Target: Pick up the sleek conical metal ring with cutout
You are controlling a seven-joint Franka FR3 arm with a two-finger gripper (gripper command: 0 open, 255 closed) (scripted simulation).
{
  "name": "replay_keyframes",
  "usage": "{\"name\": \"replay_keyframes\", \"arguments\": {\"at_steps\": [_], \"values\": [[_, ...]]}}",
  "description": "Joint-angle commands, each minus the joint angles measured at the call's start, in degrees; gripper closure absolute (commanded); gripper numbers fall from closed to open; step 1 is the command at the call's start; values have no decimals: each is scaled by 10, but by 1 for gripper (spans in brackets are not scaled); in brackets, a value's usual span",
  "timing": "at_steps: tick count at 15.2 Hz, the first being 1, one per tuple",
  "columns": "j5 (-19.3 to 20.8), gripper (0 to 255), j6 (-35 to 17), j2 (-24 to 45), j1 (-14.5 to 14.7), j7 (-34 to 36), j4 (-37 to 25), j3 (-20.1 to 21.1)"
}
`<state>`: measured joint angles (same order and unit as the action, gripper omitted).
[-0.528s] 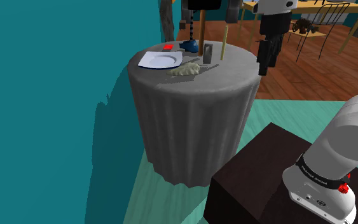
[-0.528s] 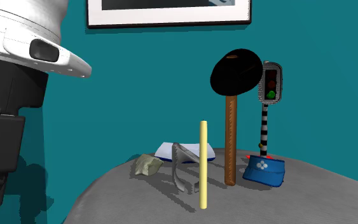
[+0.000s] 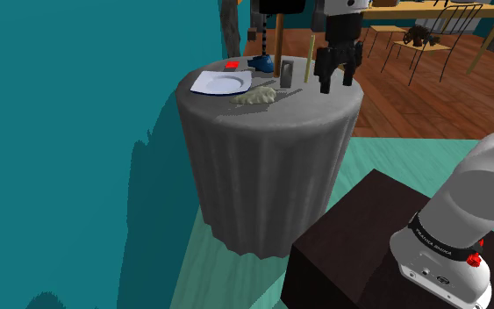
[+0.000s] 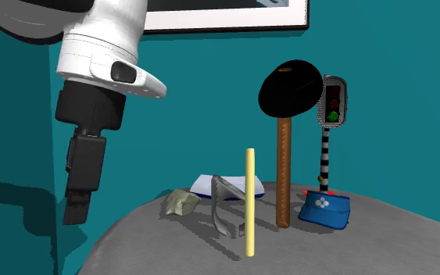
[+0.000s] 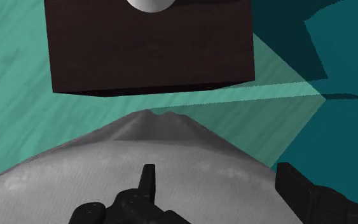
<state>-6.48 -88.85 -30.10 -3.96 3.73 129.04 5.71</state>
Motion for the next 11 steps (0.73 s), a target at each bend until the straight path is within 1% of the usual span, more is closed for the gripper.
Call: {"name": "replay_keyframes", "arguments": {"at_steps": [1,6,11], "values": [[-5,0,-8,45,-12,42,-39,6],[-10,0,-22,155,-35,141,-140,15],[-8,0,-21,260,-53,236,-253,13]]}}
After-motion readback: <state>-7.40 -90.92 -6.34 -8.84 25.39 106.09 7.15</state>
